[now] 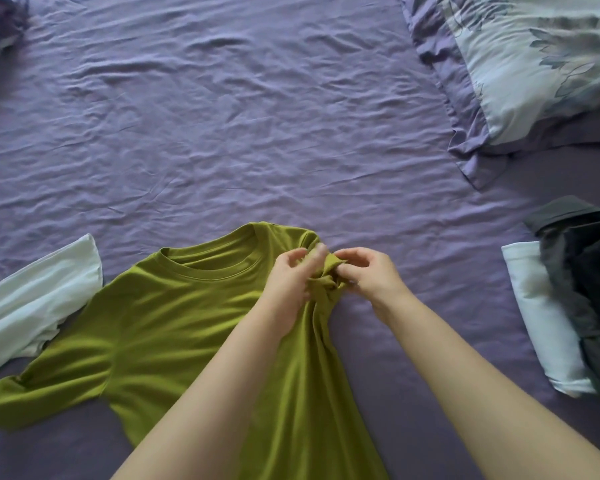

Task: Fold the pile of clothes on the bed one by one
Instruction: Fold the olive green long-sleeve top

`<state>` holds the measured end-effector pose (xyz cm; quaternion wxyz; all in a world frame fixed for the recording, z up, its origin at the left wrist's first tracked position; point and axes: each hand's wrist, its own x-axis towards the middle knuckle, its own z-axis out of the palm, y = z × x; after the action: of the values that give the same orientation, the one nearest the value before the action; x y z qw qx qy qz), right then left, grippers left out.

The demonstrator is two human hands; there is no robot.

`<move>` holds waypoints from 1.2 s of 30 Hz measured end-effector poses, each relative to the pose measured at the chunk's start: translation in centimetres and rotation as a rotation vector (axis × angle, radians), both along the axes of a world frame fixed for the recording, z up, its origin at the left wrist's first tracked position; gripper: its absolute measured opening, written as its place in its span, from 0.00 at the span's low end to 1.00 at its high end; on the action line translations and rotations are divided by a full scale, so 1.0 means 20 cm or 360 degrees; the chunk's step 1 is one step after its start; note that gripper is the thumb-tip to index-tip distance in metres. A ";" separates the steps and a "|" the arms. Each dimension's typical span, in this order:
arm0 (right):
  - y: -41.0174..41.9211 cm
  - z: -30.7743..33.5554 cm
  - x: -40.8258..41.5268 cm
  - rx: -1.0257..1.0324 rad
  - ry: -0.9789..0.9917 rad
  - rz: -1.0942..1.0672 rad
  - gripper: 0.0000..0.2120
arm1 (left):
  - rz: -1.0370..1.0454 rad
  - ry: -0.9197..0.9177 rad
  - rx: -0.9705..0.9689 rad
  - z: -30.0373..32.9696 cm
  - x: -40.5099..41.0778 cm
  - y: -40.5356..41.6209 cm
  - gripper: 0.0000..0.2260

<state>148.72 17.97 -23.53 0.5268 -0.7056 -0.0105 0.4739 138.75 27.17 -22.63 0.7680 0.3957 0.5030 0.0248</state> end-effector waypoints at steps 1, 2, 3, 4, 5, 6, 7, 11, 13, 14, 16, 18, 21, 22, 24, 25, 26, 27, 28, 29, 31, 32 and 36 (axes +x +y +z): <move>0.00 0.00 0.00 0.0027 0.0011 -0.0067 0.08 | -0.0122 0.0031 0.0171 -0.01 -0.01 -0.01 0.19; 0.00 0.01 0.01 0.0046 0.0051 -0.0142 0.07 | -0.0186 0.0038 0.0283 -0.01 -0.01 -0.02 0.21; -0.01 0.01 0.02 0.0060 0.0113 -0.0216 0.08 | -0.0199 0.0017 0.0337 -0.01 -0.02 -0.03 0.21; -0.01 0.01 0.03 0.0071 0.0187 -0.0284 0.08 | -0.0198 -0.0015 0.0368 -0.01 -0.03 -0.03 0.18; -0.02 0.01 0.04 0.0078 0.0261 -0.0342 0.09 | -0.0207 -0.0038 0.0401 -0.01 -0.04 -0.02 0.15; -0.02 0.01 0.05 0.0079 0.0320 -0.0377 0.08 | -0.0243 -0.0038 0.0454 -0.01 -0.05 -0.02 0.11; -0.02 0.01 0.06 0.0074 0.0355 -0.0378 0.07 | -0.0303 -0.0020 0.0545 -0.02 -0.06 -0.02 0.08; 0.00 0.01 0.07 0.0013 0.0231 -0.0121 0.06 | -0.0699 0.0249 0.1158 -0.05 -0.06 -0.02 0.09; 0.01 0.03 0.08 0.0028 0.0219 0.0021 0.08 | -0.0787 0.0309 0.1261 -0.04 -0.04 -0.02 0.14; 0.02 0.04 0.09 0.0053 0.0236 0.0084 0.10 | -0.0829 0.0336 0.1328 -0.03 -0.02 -0.02 0.14; 0.02 0.07 0.10 0.0106 0.0273 0.0129 0.11 | -0.0871 0.0374 0.1470 0.00 0.01 0.00 0.09; 0.01 0.07 0.12 0.0099 0.0218 0.0044 0.09 | -0.0769 0.0322 0.1469 0.03 0.04 0.03 0.04; 0.00 0.07 0.10 0.0125 -0.0073 -0.0104 0.03 | -0.0465 0.0113 0.1226 0.10 0.08 0.09 0.04; -0.01 0.06 0.09 0.0155 -0.0147 -0.0097 0.05 | -0.0371 0.0028 0.1093 0.13 0.10 0.10 0.04; -0.03 0.05 0.03 0.0184 -0.0096 -0.0046 0.09 | -0.0203 -0.0126 0.0765 0.17 0.13 0.11 0.03; -0.03 0.05 0.01 0.0189 0.0004 -0.0039 0.09 | -0.0122 -0.0179 0.0588 0.18 0.14 0.12 0.03; -0.04 0.05 -0.02 0.0195 0.0100 -0.0059 0.06 | -0.0040 -0.0207 0.0410 0.18 0.16 0.12 0.04; -0.05 0.05 -0.03 0.0204 0.0181 -0.0118 0.03 | 0.0033 -0.0211 0.0248 0.18 0.16 0.12 0.05; -0.05 0.05 -0.02 0.0233 0.0271 -0.0212 0.02 | 0.0093 -0.0204 0.0110 0.18 0.17 0.12 0.06; -0.06 0.05 -0.02 0.0291 0.0384 -0.0330 0.03 | 0.0150 -0.0193 -0.0018 0.16 0.16 0.11 0.08; -0.08 0.04 0.00 0.0459 0.0636 -0.0543 0.05 | 0.0264 -0.0133 -0.0227 0.14 0.14 0.11 0.12; -0.09 0.04 0.01 0.0522 0.0729 -0.0584 0.06 | 0.0317 -0.0096 -0.0296 0.13 0.13 0.11 0.13; -0.11 0.03 -0.01 0.0609 0.0992 -0.0483 0.08 | 0.0341 -0.0073 -0.0331 0.10 0.09 0.07 0.15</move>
<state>148.49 15.86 -22.90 0.6907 -0.4106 0.1660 0.5716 140.53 28.66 -20.69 0.8091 0.2573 0.5245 0.0635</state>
